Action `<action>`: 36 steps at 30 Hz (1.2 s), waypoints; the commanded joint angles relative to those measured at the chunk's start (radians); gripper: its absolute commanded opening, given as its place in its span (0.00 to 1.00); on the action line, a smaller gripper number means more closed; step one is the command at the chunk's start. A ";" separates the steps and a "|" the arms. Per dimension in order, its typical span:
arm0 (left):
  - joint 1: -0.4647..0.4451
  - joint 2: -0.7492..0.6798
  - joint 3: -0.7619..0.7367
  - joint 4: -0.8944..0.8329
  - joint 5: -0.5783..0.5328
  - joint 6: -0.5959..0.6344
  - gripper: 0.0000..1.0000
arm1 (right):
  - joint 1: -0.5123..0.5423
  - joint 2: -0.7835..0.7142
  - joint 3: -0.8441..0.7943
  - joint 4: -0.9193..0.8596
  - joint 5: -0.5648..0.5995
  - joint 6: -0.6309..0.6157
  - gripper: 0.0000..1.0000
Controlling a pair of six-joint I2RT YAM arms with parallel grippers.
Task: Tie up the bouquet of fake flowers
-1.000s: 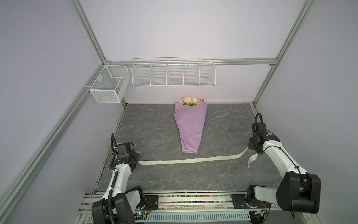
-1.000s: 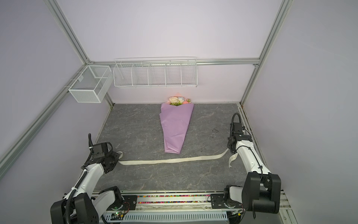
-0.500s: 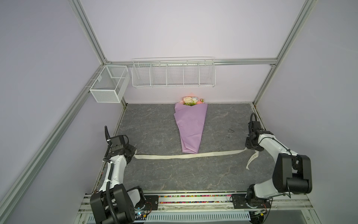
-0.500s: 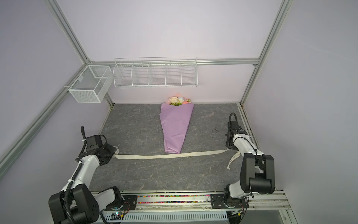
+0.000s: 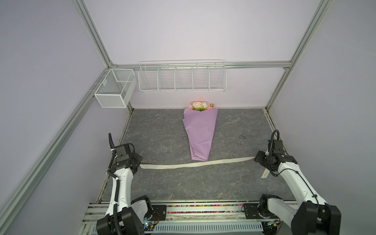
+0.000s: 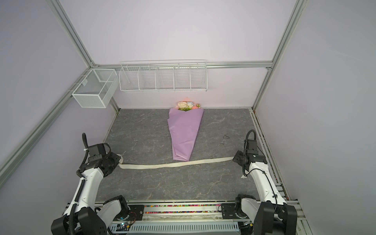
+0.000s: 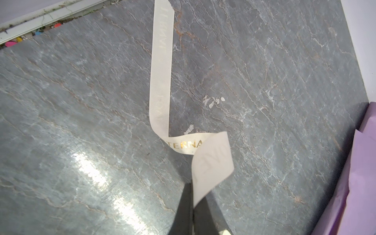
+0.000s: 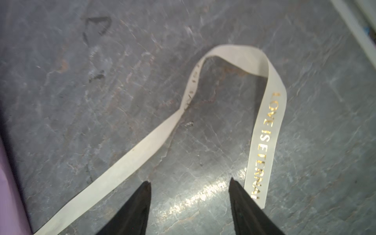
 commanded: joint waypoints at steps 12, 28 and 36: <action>0.005 0.032 0.048 -0.040 0.039 0.047 0.00 | -0.238 0.274 -0.044 0.248 -0.188 -0.013 0.46; 0.005 0.045 0.042 -0.047 0.054 0.048 0.00 | -0.460 0.564 0.189 0.252 -0.104 -0.099 0.43; 0.004 0.031 -0.016 -0.018 0.113 0.038 0.00 | -0.446 0.555 0.295 0.198 -0.180 -0.140 0.45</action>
